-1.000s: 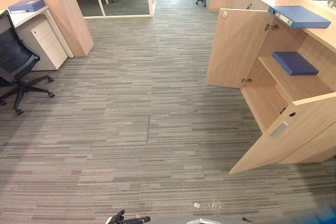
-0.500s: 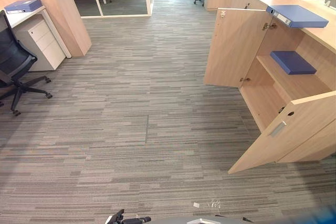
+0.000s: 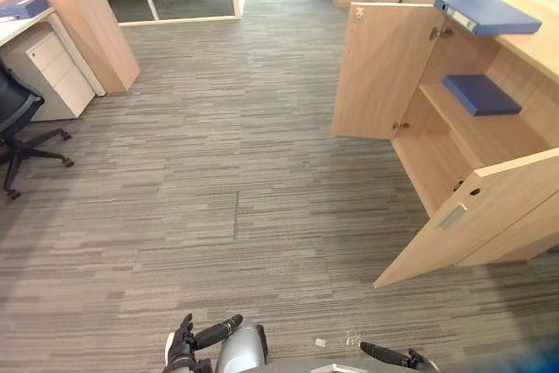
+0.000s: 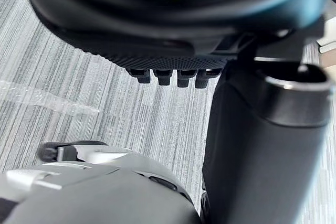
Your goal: Walk over to the cabinet, pick up the folder, carry it to the office cabinet, place the folder inside the office cabinet, then close the office cabinet door
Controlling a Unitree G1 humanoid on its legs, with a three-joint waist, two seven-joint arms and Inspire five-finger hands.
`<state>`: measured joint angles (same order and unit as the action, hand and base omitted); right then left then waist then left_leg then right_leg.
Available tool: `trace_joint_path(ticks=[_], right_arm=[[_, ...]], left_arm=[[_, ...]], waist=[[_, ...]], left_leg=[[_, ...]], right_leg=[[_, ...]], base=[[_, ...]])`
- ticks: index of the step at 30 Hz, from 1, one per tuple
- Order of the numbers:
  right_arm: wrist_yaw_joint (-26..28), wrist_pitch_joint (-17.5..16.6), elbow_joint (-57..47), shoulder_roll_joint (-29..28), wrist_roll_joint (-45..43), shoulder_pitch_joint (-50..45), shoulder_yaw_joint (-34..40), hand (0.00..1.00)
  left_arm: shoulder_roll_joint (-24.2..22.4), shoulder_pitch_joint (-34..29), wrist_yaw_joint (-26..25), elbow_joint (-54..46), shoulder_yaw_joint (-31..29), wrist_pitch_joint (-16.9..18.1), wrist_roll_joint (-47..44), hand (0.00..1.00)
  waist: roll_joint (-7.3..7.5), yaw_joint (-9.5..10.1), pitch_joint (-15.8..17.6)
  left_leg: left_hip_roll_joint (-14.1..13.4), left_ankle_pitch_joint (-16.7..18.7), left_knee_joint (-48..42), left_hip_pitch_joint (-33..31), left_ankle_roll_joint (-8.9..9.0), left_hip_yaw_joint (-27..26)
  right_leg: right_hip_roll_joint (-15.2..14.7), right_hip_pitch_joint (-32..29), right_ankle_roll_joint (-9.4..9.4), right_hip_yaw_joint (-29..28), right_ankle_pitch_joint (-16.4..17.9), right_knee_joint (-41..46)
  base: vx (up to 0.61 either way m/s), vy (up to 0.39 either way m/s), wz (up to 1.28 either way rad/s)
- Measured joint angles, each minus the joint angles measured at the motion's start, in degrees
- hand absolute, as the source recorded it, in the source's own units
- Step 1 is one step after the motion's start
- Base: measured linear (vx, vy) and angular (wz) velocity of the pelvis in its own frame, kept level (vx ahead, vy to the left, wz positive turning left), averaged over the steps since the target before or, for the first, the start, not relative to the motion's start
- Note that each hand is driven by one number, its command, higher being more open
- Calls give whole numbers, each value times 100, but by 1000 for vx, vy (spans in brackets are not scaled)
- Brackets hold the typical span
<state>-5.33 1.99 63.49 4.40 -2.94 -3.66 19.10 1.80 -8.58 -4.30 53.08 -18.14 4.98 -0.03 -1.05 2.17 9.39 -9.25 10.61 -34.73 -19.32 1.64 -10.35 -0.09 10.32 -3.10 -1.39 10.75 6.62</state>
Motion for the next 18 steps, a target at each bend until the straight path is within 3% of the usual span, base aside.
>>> trace_joint_path(ticks=[3,5,6,7,9,11,12,13,15,16,17,18], right_arm=[[-21,0,192,43,-2,113,33,100],[-25,-7,291,45,-2,145,123,100],[-26,-22,500,-7,-5,188,293,100],[-21,-14,509,-113,-3,201,399,100],[52,-18,492,-360,-41,191,687,100],[102,-6,492,-362,-81,201,760,100],[110,1,486,-367,-114,178,876,100],[110,-17,459,-348,-162,65,918,100],[121,-39,371,-391,-163,75,889,100],[119,-50,322,-401,-167,112,899,100],[70,-89,208,-362,-167,142,883,100],[59,-101,173,-348,-172,178,874,100]], left_arm=[[83,20,-165,15,350,1,2,100],[123,0,-191,62,408,7,-5,100],[182,68,-190,232,485,14,-51,100],[255,68,-202,295,551,9,-46,100],[416,170,-214,590,597,-25,-40,100],[457,220,-225,771,561,-89,-46,100],[444,157,-231,808,574,-131,-45,100],[432,4,-234,794,672,-129,-44,100],[554,23,-206,795,722,-135,-44,100],[571,52,-229,819,721,-148,-44,100],[516,66,-244,855,727,-174,-41,100],[488,54,-249,874,731,-178,-41,100]], waist=[[-57,25,-12],[-99,64,-41],[-33,65,-191],[53,66,-325],[260,18,-511],[289,38,-487],[280,41,-488],[222,-10,-604],[441,-45,-614],[486,-100,-548],[370,-149,-477],[303,-186,-437]], left_leg=[[234,-813,2446,3,248,357],[230,-886,2653,-15,277,432],[347,-1653,2310,-80,225,370],[463,-1773,2225,-90,19,293],[744,-1450,1919,14,-316,19],[872,-1285,1770,379,-441,-124],[973,-1173,1849,743,-463,-143],[1146,-863,2239,1299,-523,-111],[1476,-625,2466,1661,-609,-99],[1617,-525,2579,1981,-688,-14],[1593,-482,2736,2314,-716,62],[1551,-476,2834,2486,-711,101]], right_leg=[[-359,417,335,-191,376,-188],[-459,630,462,-254,511,-296],[-696,762,549,-293,567,-255],[-851,644,598,-294,522,-35],[-1197,321,658,-390,217,740],[-1346,219,701,-453,-312,1491],[-1421,108,646,-366,-773,2131],[-1617,-309,569,-277,-1498,3425],[-2074,-987,280,53,-1486,4954],[-2423,-1362,9,580,-1284,5725],[-2485,-1606,-144,1039,-950,6072],[-2434,-1716,-132,1207,-725,6137]], base=[[472,262,-34],[403,284,-40],[490,344,-49],[597,404,-46],[573,325,-32],[457,254,-31],[491,290,-15],[562,342,-2],[425,241,18],[361,132,22],[348,102,17],[301,69,12]])
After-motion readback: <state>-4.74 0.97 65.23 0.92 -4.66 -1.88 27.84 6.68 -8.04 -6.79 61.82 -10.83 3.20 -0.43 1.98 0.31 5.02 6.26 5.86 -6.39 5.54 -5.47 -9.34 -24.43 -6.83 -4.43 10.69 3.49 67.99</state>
